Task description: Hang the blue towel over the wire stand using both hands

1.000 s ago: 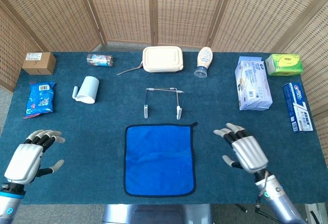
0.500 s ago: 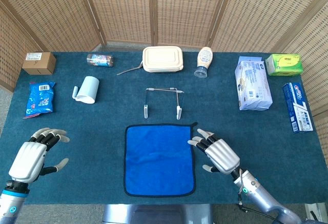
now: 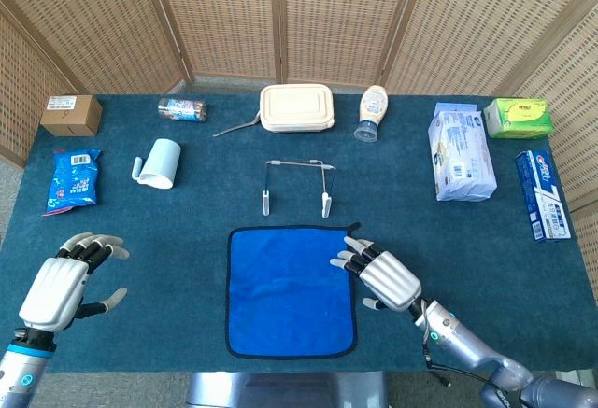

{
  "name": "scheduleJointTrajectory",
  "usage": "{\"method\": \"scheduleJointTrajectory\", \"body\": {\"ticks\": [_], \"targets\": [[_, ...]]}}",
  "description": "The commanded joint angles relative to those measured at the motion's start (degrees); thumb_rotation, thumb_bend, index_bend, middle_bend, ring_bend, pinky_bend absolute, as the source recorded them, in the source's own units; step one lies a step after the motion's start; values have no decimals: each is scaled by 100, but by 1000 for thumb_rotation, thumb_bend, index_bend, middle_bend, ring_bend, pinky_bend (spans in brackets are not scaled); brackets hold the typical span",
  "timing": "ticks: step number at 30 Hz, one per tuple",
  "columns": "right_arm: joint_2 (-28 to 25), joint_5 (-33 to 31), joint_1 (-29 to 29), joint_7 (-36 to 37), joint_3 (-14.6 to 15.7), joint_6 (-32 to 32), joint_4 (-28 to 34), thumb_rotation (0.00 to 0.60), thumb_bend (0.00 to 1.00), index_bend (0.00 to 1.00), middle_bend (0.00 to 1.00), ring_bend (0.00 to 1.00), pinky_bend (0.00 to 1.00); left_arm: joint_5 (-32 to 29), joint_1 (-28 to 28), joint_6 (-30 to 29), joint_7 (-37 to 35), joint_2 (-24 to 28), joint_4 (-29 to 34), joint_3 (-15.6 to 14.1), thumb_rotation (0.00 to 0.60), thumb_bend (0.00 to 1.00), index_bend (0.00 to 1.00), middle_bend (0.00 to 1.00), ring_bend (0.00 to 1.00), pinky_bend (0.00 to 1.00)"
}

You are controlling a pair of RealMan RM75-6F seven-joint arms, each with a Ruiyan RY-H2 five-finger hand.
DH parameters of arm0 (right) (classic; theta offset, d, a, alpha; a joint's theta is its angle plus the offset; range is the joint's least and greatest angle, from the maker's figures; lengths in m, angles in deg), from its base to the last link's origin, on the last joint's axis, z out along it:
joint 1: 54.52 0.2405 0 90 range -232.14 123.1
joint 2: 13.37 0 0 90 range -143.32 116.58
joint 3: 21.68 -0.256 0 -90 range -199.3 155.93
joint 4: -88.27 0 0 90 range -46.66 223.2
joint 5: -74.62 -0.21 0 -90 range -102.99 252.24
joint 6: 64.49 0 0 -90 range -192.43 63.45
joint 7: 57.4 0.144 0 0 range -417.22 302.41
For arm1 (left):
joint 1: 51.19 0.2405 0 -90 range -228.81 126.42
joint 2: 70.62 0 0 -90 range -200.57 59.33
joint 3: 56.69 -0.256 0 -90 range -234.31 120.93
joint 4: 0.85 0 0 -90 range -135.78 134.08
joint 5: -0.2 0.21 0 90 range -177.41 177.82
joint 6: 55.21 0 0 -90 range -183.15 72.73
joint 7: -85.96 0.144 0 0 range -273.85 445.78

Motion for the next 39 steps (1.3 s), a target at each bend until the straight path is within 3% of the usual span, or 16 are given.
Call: {"method": "scheduleJointTrajectory", "body": {"ticks": [1,15,39], "targets": [[192,92,109,133,30,-119,-334,600,109,195,222,61,205,-24,-4,17,11,0,8,-8,600,320,375,313,268,197],[715,158,376,623,200,-304,-1417,600,98,190,222,54,205,-61,35,-30,49,26,51,-50,600,321,380,313,268,197],[1155,14,767,758,278,-143,-1779,600,98,194,222,54,205,-66,106,-118,-132,2,-107,-98,600,320,391,313,268,197]]}}
